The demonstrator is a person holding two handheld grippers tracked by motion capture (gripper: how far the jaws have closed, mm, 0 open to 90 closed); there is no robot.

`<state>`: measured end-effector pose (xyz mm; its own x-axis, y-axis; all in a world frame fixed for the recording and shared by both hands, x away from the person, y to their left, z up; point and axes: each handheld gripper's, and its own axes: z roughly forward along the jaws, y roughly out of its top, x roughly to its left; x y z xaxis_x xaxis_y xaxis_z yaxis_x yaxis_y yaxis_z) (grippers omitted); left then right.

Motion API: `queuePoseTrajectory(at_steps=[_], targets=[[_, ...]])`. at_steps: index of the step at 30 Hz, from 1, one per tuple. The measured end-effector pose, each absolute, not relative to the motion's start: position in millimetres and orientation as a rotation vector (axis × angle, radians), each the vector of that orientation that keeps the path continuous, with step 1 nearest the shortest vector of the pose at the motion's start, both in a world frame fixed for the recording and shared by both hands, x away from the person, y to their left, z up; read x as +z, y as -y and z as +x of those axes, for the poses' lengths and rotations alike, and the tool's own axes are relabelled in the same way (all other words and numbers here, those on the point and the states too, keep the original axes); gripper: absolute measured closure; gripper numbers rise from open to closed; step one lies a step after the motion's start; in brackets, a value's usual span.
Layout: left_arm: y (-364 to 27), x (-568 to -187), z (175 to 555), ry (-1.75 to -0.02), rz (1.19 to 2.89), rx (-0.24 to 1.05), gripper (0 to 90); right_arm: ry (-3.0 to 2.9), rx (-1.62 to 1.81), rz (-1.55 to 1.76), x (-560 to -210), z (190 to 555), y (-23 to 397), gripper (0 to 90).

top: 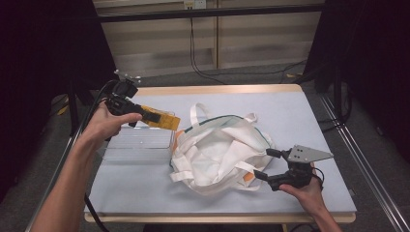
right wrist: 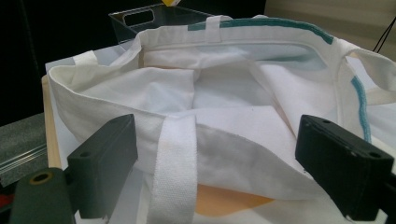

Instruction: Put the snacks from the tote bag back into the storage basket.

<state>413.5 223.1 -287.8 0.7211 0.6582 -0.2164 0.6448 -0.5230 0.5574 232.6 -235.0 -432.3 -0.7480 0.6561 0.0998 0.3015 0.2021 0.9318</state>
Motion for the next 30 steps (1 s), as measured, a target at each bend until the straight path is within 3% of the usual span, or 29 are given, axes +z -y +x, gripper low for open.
queuePoseTrajectory(at_steps=[30], targets=[[-224.8, -299.0, 459.2, -1.286, 2.389, -0.003, 27.8, -2.171, 1.554, 0.901, -434.0, 234.5, 236.9, 13.0]])
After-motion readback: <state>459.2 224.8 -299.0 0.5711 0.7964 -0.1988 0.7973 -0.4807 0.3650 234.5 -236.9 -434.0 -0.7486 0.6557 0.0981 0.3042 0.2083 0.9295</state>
